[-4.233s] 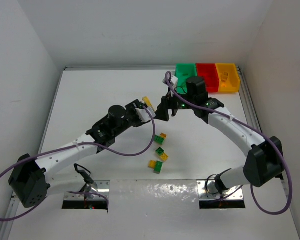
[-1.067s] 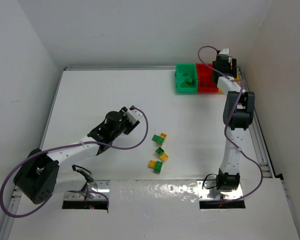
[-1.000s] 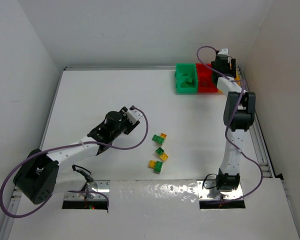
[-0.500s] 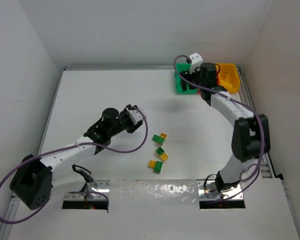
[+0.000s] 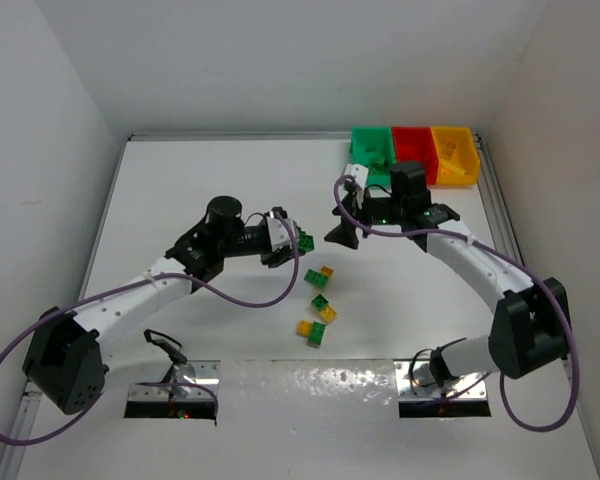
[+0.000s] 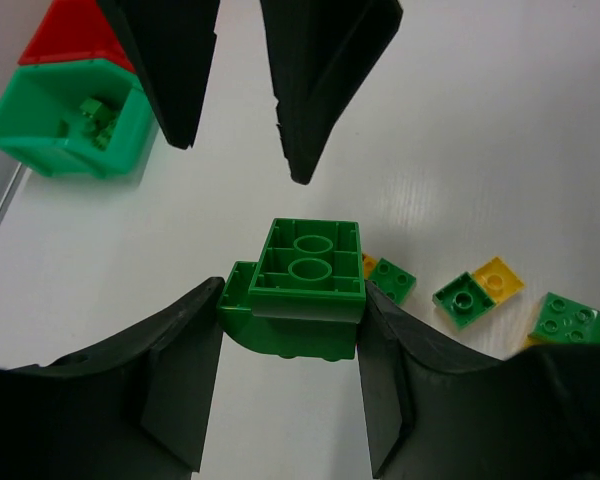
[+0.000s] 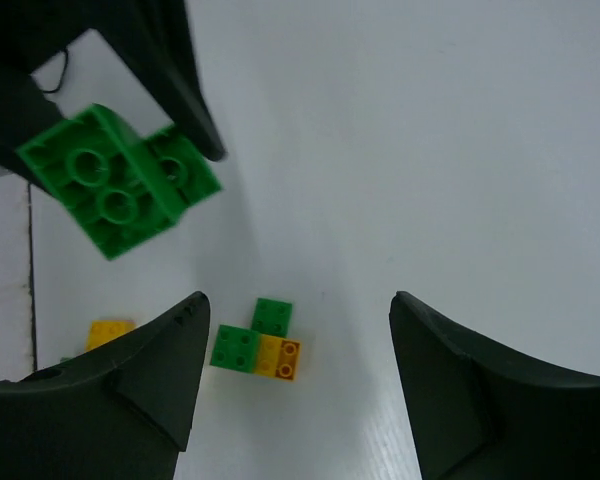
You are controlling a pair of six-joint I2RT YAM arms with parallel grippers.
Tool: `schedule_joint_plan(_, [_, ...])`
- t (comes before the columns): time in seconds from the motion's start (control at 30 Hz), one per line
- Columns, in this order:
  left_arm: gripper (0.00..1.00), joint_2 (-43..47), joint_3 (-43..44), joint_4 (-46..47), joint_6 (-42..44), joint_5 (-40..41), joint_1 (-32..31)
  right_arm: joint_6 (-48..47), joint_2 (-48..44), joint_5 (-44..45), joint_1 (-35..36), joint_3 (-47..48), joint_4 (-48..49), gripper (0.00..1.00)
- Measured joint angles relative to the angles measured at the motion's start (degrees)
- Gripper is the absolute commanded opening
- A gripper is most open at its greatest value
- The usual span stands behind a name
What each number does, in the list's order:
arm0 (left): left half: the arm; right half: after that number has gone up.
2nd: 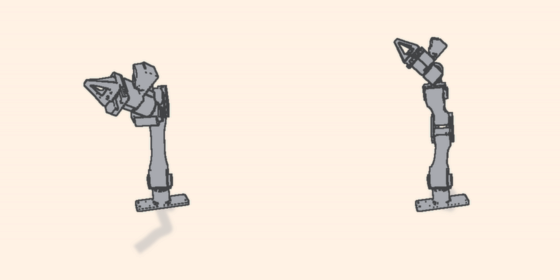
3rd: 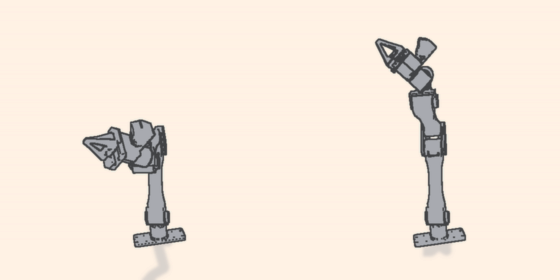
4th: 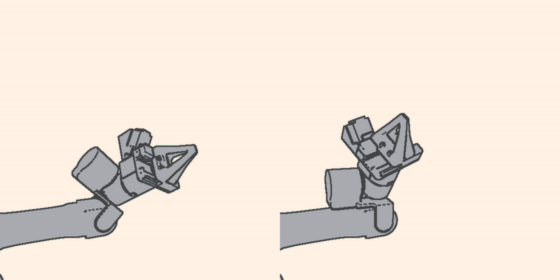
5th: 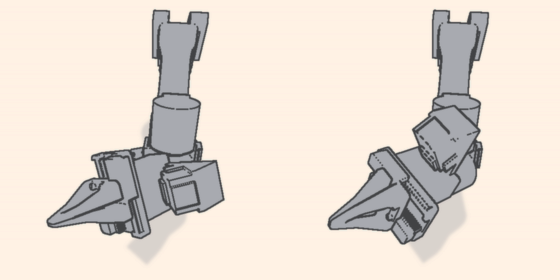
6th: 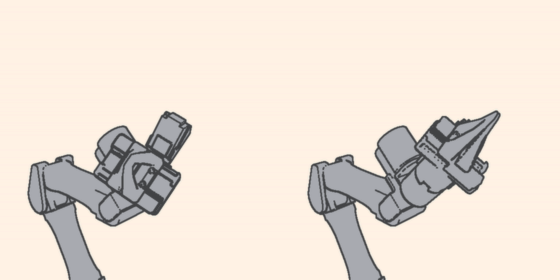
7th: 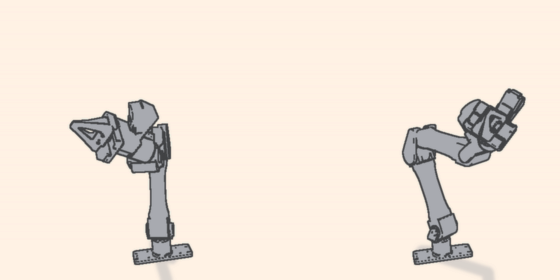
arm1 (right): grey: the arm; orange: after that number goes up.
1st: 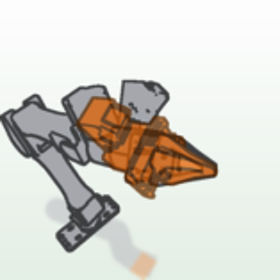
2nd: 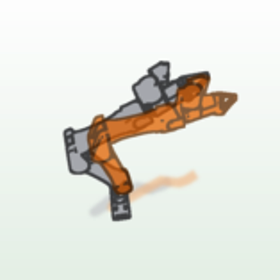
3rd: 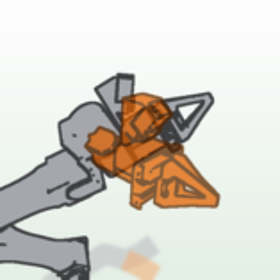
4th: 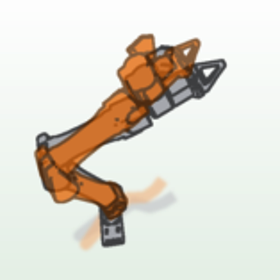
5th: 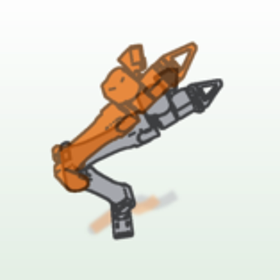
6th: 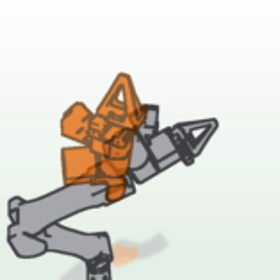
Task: Sort the legos into containers by color
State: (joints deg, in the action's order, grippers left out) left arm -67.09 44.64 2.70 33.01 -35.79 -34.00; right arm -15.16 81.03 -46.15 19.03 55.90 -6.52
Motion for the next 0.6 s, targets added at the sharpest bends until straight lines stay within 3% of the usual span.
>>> schedule_joint_plan(0.6, [0.0, -0.96, 0.37, -5.18, 4.0, -2.36, 0.0, -10.27, -4.44, -2.93, 10.6, 3.06, -12.96, 0.71])
